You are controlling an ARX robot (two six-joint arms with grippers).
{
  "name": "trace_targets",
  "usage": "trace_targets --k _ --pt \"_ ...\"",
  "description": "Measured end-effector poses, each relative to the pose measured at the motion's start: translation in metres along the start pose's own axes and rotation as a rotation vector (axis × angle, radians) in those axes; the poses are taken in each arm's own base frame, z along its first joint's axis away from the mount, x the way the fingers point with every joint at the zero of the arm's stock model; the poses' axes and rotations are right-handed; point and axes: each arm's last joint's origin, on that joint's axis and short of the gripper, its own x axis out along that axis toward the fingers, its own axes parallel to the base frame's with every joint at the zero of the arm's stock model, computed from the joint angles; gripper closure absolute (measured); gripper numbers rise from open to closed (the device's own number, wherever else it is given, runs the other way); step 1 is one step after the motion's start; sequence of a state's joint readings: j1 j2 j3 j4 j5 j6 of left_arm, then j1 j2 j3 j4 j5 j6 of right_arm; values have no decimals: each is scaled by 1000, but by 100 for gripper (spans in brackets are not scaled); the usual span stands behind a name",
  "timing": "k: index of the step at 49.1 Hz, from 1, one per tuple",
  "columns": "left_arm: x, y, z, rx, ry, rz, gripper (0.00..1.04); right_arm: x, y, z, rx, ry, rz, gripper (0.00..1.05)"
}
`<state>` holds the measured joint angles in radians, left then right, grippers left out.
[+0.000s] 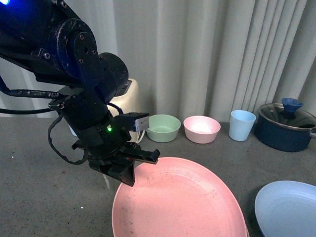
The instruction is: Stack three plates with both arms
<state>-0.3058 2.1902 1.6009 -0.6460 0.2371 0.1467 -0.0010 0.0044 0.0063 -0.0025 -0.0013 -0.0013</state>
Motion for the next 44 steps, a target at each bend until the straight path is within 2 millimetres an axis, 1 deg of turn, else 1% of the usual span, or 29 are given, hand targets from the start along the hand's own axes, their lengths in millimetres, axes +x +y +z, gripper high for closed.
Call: trace_targets --k 11,13,17,22,24,30,34,38,39,40,42,44 --pt "5 -4 1 10 -2 9 101 0 0 0 0 0 0 7" --pt "5 -4 0 9 -1 8 99 0 0 0 0 0 0 7" --pt "5 -4 0 9 -2 7 86 0 0 0 0 0 0 7" --pt "4 -1 0 4 -4 7 63 0 0 0 0 0 0 7" --pt "3 1 0 3 -8 7 56 0 0 0 0 0 0 7" --pt "-4 4 3 5 -48 9 40 0 0 0 0 0 0 7" --pt "-24 9 9 28 -151 55 24 0 0 0 0 0 0 7" --pt "-58 13 11 72 -327 143 7 0 0 0 0 0 0 7" --pt "-70 13 10 89 -390 173 5 0 0 0 0 0 0 7" --pt "-78 12 9 96 -433 183 6 0 0 0 0 0 0 7" --pt "-101 10 4 111 -544 189 8 0 0 0 0 0 0 7" --pt "-128 2 -8 134 -653 195 7 0 0 0 0 0 0 7"
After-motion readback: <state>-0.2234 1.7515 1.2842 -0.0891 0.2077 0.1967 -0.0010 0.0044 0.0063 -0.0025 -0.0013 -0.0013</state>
